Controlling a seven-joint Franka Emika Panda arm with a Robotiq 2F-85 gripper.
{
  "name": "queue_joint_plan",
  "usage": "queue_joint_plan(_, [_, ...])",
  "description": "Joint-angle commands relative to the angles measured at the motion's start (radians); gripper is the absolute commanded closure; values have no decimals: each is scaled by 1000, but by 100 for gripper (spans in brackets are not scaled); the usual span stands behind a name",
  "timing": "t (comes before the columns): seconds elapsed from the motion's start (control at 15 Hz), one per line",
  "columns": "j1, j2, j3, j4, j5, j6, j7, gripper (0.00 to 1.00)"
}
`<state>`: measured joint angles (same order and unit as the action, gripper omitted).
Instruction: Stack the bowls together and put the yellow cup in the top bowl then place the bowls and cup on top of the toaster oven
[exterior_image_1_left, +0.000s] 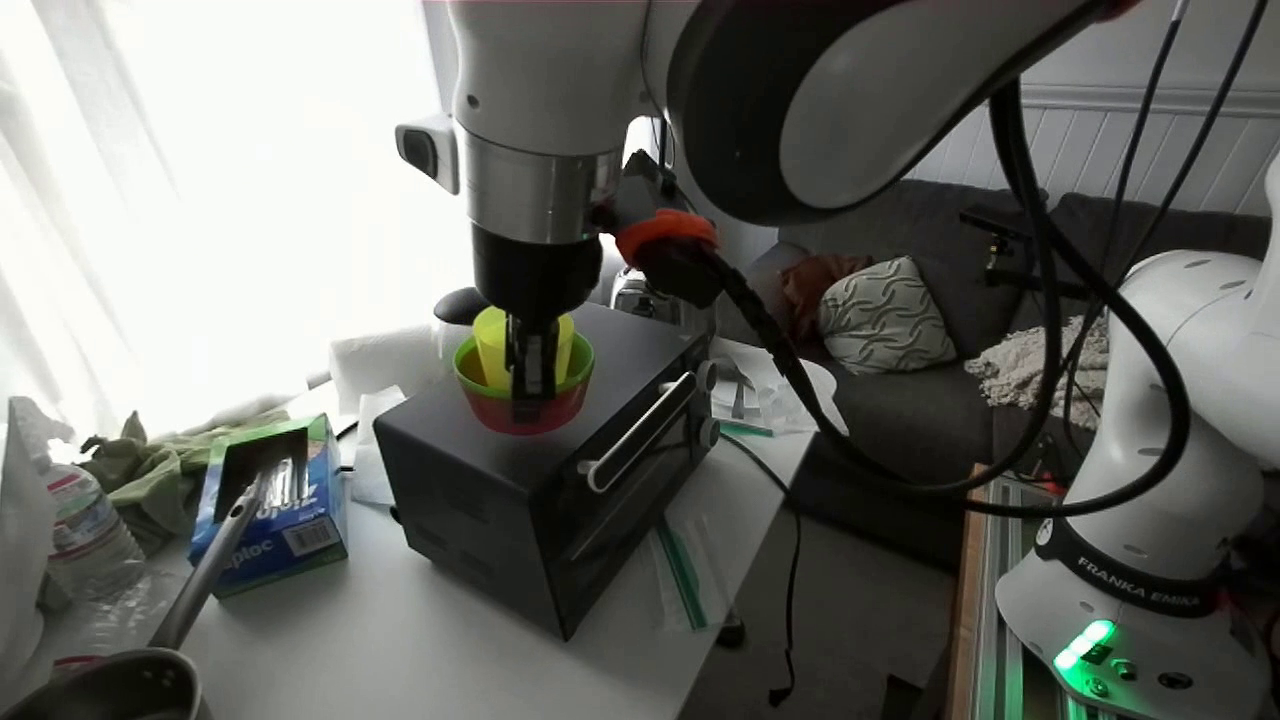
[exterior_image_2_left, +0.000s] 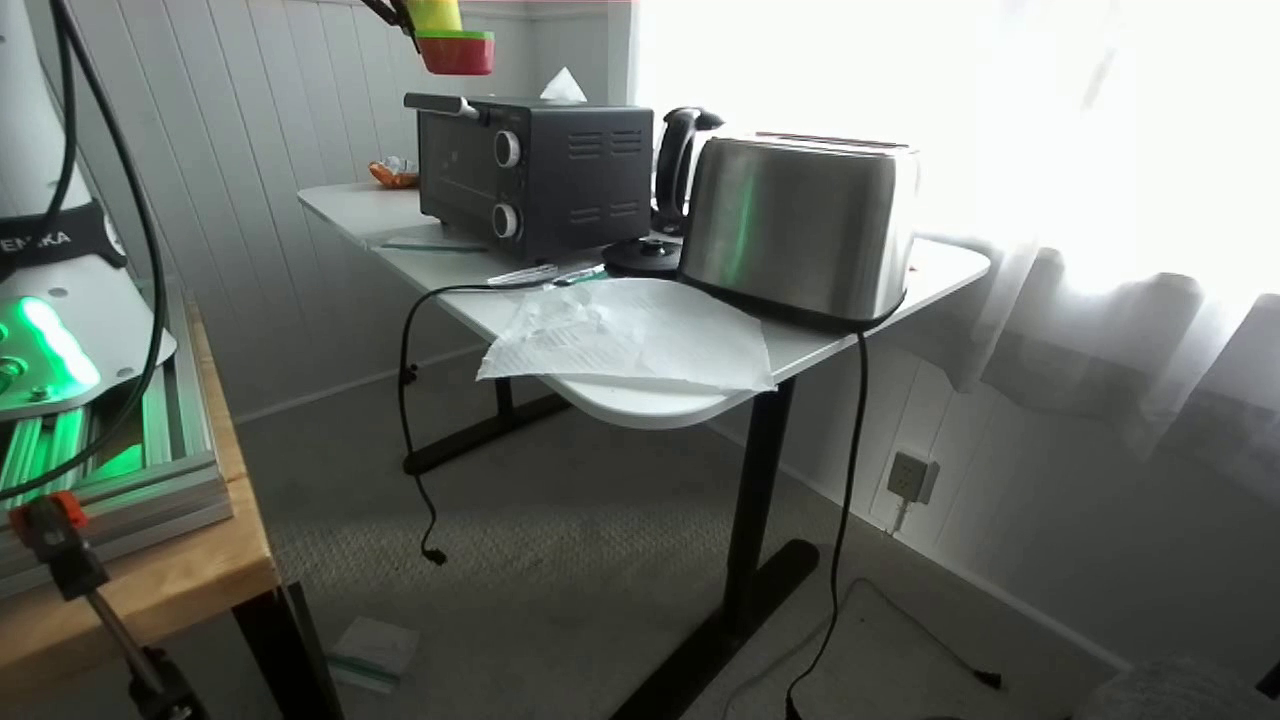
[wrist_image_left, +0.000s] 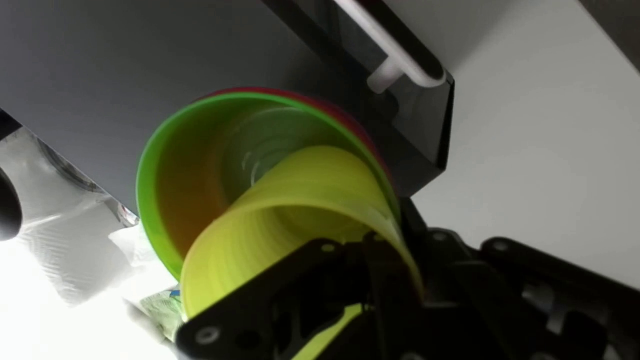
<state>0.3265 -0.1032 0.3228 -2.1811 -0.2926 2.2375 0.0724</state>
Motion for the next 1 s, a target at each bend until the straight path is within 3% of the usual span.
queue_joint_plan(0.0, [-13, -12, -10, -38, 24, 48, -50, 92])
queue_joint_plan(0.07, [-14, -11, -12, -41, 27, 53, -58, 66])
queue_joint_plan(0.2, [-14, -13, -15, -45, 30, 55, -71, 60])
queue_joint_plan(0.6, [-4, -92, -3, -49, 26, -2, -70, 18])
queue_joint_plan(0.73, [-3, -167, 14, -58, -2, -55, -4, 5])
queue_joint_plan(0.93, [-2, -272, 44, -48, 4, -120, 89, 0])
